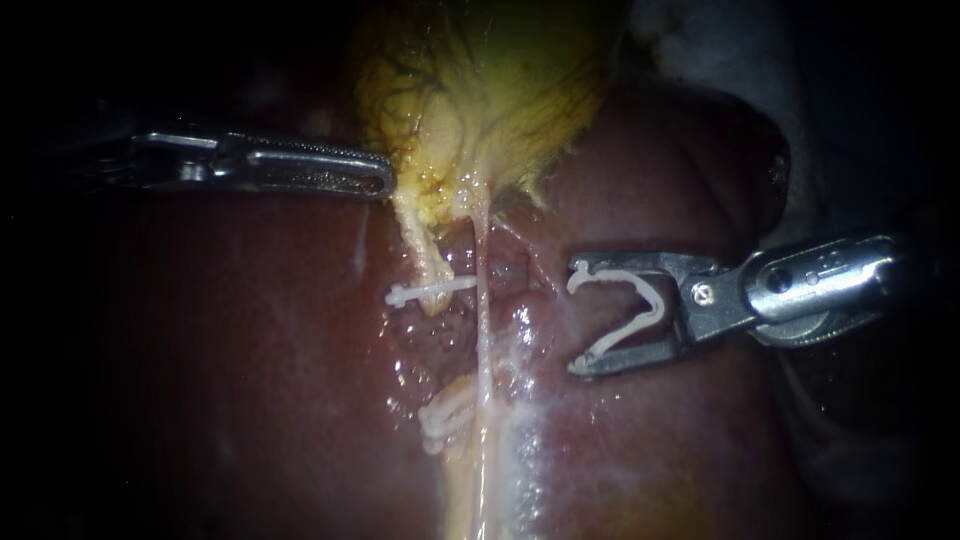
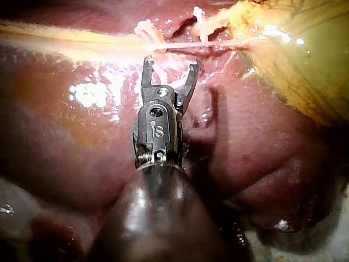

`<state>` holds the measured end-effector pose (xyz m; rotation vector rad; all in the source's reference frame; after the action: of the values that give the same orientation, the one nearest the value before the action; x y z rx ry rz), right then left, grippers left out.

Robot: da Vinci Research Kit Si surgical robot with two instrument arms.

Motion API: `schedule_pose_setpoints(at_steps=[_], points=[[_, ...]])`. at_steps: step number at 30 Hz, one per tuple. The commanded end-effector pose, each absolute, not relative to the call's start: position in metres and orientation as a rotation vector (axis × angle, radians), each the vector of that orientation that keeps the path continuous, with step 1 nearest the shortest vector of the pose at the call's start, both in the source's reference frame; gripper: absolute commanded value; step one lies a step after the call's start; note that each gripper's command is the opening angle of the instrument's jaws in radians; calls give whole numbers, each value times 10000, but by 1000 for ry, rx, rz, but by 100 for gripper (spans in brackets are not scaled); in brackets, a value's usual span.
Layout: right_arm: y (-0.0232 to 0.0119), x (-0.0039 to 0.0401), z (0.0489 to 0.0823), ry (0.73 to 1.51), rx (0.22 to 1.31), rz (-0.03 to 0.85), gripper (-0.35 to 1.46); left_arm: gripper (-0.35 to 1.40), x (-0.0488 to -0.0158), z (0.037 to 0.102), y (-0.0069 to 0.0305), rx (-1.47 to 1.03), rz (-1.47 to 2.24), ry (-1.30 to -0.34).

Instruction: Clipping first clip right tube

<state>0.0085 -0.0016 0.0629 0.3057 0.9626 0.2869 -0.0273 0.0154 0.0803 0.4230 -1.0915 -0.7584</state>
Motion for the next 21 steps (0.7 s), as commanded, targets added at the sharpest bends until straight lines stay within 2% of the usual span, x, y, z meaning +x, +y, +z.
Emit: schedule_pose_setpoints(at_steps=[1, 16, 21], points=[[-16, 85, 629, 963, 306, 287, 60, -35, -272, 801, 154, 424, -758, -1091], [-16, 88, 629, 968, 329, 277, 60, -35, -230, 733, 180, 413, -782, -1101], [-12, 99, 635, 992, 439, 241, 57, -35, -233, 733, 178, 409, -783, -1101]])
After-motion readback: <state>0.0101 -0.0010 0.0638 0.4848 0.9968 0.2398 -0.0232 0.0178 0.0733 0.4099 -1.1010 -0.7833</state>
